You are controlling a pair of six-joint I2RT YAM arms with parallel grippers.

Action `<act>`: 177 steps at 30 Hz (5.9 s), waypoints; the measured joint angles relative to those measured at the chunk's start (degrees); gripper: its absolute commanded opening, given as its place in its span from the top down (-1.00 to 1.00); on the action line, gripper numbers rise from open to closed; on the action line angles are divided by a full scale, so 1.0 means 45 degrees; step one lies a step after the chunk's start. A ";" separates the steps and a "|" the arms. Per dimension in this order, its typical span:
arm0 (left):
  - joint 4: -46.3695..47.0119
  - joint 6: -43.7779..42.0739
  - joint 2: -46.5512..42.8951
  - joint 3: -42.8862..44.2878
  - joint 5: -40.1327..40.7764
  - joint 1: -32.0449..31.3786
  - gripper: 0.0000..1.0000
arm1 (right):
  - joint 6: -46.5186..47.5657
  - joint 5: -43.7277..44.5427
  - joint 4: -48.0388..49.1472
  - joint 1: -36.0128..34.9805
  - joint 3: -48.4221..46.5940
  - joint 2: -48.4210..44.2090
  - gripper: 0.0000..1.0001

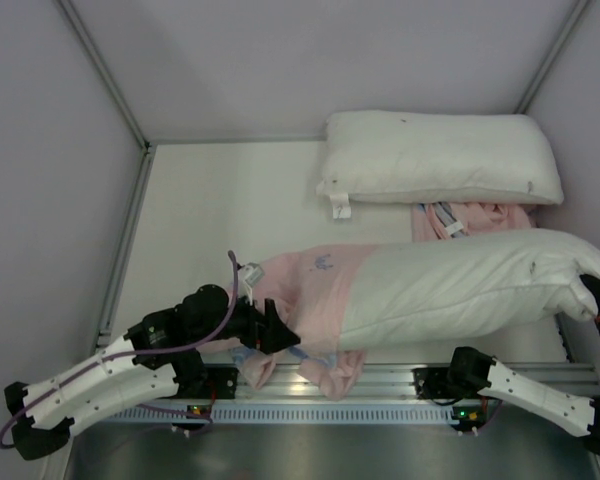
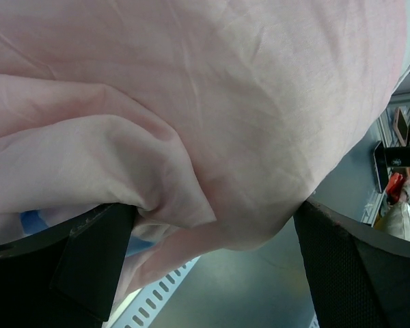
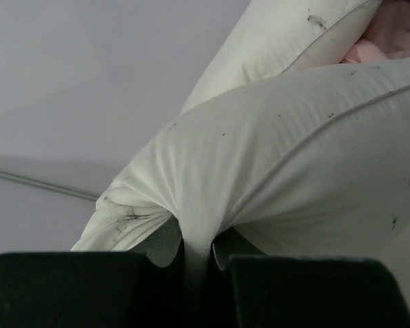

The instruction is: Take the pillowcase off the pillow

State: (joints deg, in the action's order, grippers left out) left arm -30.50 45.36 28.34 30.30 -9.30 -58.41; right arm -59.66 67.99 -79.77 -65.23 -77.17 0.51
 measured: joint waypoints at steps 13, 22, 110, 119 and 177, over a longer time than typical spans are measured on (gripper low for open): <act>0.2234 0.0792 0.0738 -0.1234 -0.0461 -0.0005 0.62 | -0.0010 0.0194 -0.0005 -0.0121 -0.0185 -0.0005 1.00; 0.2482 0.0967 0.0427 -0.1253 -0.0534 0.0000 1.00 | 0.0000 0.0262 -0.0005 -0.0155 -0.0185 -0.0010 1.00; -0.1205 0.1273 -0.1282 -0.0573 0.1996 -0.0024 -0.97 | -0.0461 0.1205 0.0058 -0.0505 -0.0097 -0.0039 1.00; -0.1117 0.1375 -0.0719 -0.0573 0.2142 -0.0024 -0.29 | -0.0612 0.1326 0.0102 -0.0520 0.0233 -0.0039 1.00; -1.1001 -0.2463 -0.2463 1.6592 1.3197 0.0719 1.00 | -0.0631 0.1399 0.0068 -0.0568 0.0136 -0.0039 1.00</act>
State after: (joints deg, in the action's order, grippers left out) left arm -80.01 34.28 17.26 104.97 50.09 -55.18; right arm -62.50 74.28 -79.46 -67.79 -76.55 0.34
